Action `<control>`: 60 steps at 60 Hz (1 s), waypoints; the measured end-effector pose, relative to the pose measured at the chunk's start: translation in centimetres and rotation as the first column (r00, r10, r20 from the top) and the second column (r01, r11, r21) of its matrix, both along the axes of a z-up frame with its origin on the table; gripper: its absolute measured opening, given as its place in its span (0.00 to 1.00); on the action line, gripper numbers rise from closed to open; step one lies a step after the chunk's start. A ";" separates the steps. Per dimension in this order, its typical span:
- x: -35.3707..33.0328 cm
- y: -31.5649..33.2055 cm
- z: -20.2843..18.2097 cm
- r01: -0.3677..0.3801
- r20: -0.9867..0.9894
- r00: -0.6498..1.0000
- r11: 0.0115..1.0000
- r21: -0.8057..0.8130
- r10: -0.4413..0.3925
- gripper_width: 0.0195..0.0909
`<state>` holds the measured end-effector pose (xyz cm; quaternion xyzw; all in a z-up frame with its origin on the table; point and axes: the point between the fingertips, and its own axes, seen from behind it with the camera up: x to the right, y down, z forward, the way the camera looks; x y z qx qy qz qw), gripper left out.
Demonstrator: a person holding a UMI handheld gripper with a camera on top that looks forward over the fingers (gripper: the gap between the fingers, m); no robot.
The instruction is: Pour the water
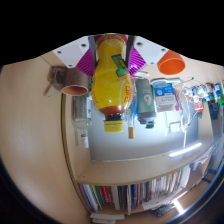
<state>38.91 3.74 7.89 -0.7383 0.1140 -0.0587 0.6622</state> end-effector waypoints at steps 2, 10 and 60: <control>0.1 -0.1 0.1 0.000 -0.002 1.000 1.000 0.000 0.000 0.40; 0.1 -0.8 -0.3 0.014 -0.025 1.000 0.999 -0.039 -0.015 0.68; -11.8 -27.6 5.0 -0.064 0.059 0.996 0.990 -0.124 0.072 0.88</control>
